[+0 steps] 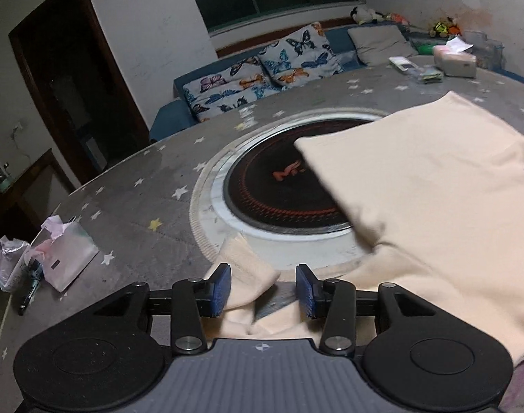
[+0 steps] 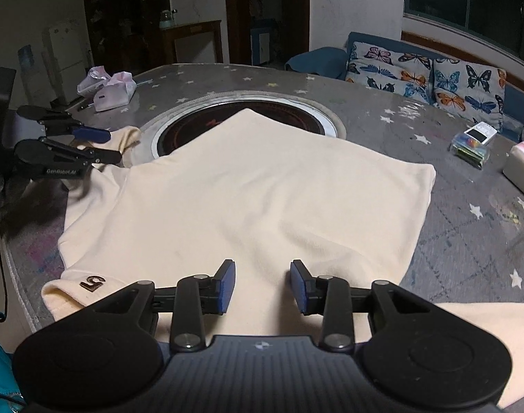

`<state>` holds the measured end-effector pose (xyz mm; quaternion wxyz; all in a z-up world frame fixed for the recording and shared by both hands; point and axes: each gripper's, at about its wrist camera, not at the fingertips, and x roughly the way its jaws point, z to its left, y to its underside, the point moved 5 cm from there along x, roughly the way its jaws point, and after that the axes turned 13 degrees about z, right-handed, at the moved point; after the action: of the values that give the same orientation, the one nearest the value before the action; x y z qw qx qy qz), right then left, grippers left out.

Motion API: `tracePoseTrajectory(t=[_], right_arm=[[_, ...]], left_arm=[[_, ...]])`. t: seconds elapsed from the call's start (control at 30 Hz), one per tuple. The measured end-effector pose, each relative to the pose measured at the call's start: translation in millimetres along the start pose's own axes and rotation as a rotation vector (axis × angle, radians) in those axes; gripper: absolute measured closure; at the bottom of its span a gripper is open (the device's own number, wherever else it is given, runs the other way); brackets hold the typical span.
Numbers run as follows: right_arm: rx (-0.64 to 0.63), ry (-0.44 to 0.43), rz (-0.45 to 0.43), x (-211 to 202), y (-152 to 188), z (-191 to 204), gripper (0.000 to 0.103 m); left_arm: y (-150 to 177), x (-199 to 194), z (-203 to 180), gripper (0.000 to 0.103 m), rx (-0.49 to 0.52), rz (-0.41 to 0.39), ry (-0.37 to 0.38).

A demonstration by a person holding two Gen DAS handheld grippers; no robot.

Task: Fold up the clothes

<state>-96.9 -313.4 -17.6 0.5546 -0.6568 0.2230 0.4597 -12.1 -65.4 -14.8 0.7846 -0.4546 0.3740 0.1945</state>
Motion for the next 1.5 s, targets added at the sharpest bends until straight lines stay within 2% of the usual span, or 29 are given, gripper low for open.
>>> tracePoseTrajectory(t=[0.07, 0.1, 0.2, 0.37, 0.5, 0.67, 0.8, 0.9, 0.93, 1.17, 1.3, 1.37, 1.5], right_arm=[[0.005, 0.003, 0.007, 2, 0, -1, 0.068], [0.007, 0.004, 0.008, 2, 1, -1, 0.068], [0.009, 0.006, 0.011, 3, 0, -1, 0.068], [0.004, 0.011, 0.02, 4, -2, 0, 0.068], [0.001, 0.014, 0.026, 5, -2, 0, 0.067], [-0.001, 0.018, 0.029, 6, -4, 1, 0.066], [-0.001, 0.021, 0.03, 7, -5, 1, 0.063], [-0.001, 0.023, 0.031, 7, -5, 1, 0.063], [0.0, 0.023, 0.031, 7, -5, 1, 0.063], [0.001, 0.02, 0.028, 7, -6, 3, 0.062], [-0.001, 0.021, 0.027, 6, -5, 3, 0.062], [0.006, 0.022, 0.026, 5, -4, 1, 0.062], [0.02, 0.025, 0.023, 4, -1, -4, 0.062]], left_arm=[[2, 3, 7, 0.064, -0.016, 0.009, -0.003], [3, 4, 10, 0.074, -0.029, 0.011, -0.002], [6, 2, 25, 0.089, -0.104, 0.006, 0.014], [16, -7, 70, 0.092, -0.341, -0.031, 0.06], [38, -13, 117, 0.093, -0.593, -0.054, 0.096], [69, -7, 142, 0.093, -0.708, -0.01, 0.066], [76, -2, 138, 0.093, -0.682, 0.015, 0.032], [74, 0, 139, 0.087, -0.669, 0.032, -0.021], [71, -3, 137, 0.087, -0.662, 0.026, -0.016], [51, -23, 117, 0.088, -0.613, -0.023, 0.036], [32, -21, 82, 0.087, -0.532, -0.03, 0.179], [27, -18, 66, 0.087, -0.493, -0.026, 0.214], [28, -7, 51, 0.087, -0.452, 0.011, 0.206]])
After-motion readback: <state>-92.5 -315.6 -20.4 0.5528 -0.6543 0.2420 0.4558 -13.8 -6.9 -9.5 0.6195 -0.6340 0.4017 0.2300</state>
